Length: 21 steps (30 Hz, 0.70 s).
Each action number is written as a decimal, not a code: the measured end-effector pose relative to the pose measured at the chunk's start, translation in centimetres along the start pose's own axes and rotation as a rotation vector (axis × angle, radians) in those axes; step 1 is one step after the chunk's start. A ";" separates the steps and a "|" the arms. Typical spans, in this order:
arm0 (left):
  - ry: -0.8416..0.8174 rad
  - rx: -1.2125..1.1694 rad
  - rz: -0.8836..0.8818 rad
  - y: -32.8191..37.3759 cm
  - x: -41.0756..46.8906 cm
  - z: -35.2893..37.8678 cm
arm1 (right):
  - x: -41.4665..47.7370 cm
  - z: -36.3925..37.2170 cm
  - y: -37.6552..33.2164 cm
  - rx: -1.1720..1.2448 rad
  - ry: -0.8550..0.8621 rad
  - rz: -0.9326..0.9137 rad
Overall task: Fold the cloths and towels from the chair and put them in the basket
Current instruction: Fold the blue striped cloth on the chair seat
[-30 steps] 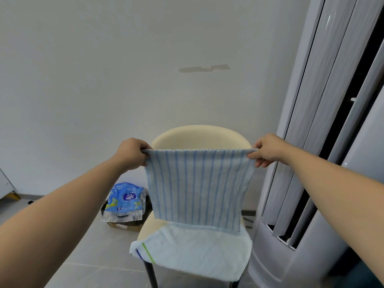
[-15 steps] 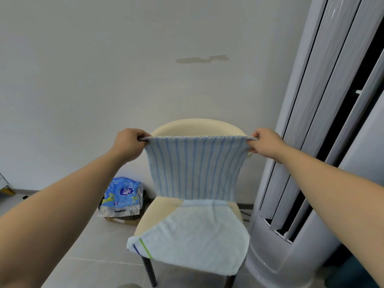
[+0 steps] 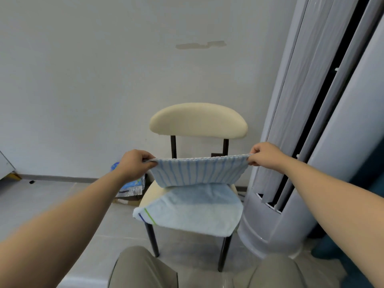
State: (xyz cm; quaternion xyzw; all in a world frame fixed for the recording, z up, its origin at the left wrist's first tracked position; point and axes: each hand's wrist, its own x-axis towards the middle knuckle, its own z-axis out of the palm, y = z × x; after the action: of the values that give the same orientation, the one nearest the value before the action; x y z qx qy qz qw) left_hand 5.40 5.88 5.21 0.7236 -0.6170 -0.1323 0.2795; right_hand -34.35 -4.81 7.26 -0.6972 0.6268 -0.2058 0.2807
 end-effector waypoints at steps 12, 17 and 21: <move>-0.126 0.119 0.013 -3.3 -11.0 5.7 | -9.2 6.0 6.1 -0.052 -0.074 0.077; -0.164 0.103 0.042 -4.4 -12.2 7.1 | -10.4 7.0 8.1 -0.036 -0.103 0.100; -0.148 0.048 0.038 -5.1 -11.5 8.7 | -9.9 7.9 9.4 0.000 -0.140 0.102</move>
State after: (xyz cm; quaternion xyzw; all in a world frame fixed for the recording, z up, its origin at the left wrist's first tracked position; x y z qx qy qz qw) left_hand 2.57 15.28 -6.47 0.7064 -0.6528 -0.1652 0.2180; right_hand -37.71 5.50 -4.16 -0.6770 0.6404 -0.1421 0.3338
